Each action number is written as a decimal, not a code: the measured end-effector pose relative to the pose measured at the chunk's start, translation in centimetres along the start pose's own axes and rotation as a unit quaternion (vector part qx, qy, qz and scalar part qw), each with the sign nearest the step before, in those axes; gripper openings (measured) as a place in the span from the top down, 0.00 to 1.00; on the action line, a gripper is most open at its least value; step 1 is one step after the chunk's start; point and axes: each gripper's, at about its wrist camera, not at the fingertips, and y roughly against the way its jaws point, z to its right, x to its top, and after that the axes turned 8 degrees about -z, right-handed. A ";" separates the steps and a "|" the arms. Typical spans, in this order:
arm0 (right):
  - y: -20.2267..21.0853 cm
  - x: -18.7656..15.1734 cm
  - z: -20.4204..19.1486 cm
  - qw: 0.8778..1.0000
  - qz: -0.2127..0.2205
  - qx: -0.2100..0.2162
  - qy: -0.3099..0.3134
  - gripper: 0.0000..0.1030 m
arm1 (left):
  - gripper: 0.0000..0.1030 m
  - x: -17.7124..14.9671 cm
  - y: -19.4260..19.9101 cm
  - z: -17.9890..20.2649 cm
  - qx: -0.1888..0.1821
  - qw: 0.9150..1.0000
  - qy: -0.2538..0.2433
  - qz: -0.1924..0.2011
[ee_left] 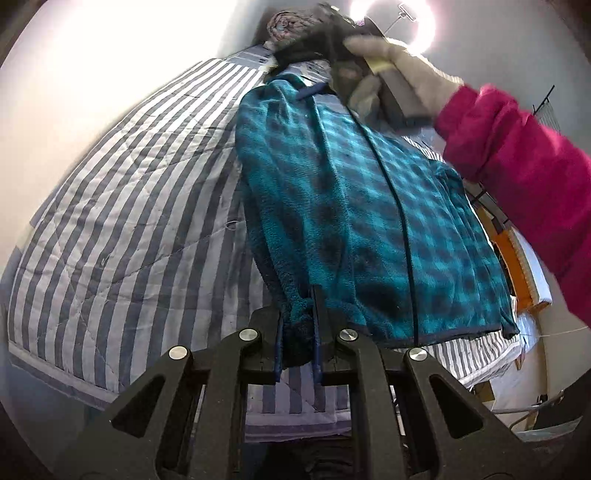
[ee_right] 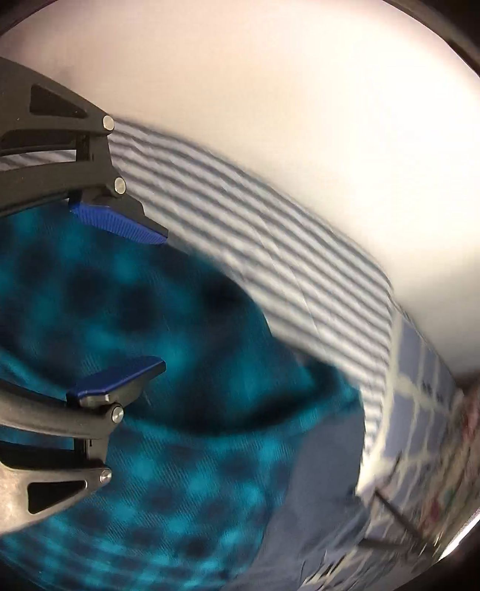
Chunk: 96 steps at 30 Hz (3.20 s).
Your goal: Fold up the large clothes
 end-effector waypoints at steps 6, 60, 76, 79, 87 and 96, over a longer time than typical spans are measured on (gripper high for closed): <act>-3.9 -0.6 -5.4 0.995 -0.076 -0.042 0.045 0.33 | 0.90 0.0 -0.4 1.2 0.014 1.000 -0.015 0.001; 1.9 -17.7 24.6 0.968 0.114 0.137 -0.177 0.94 | 0.85 -2.7 -7.7 18.9 0.058 0.967 -0.232 -0.082; 13.0 -30.4 18.2 0.980 0.144 0.123 -0.061 0.60 | 0.63 -2.7 3.2 10.0 0.014 0.988 -0.155 -0.009; 12.3 -34.5 16.8 0.981 0.130 0.136 -0.050 0.60 | 0.63 -2.0 1.9 8.5 0.008 0.991 -0.133 -0.008; 7.0 -37.9 13.5 0.984 0.067 0.143 -0.086 0.51 | 0.63 -1.6 -1.9 7.5 0.013 0.994 -0.110 -0.019; 4.1 -37.1 9.8 0.997 0.034 0.065 -0.021 0.95 | 0.64 0.2 -1.7 8.5 0.019 0.993 -0.116 0.003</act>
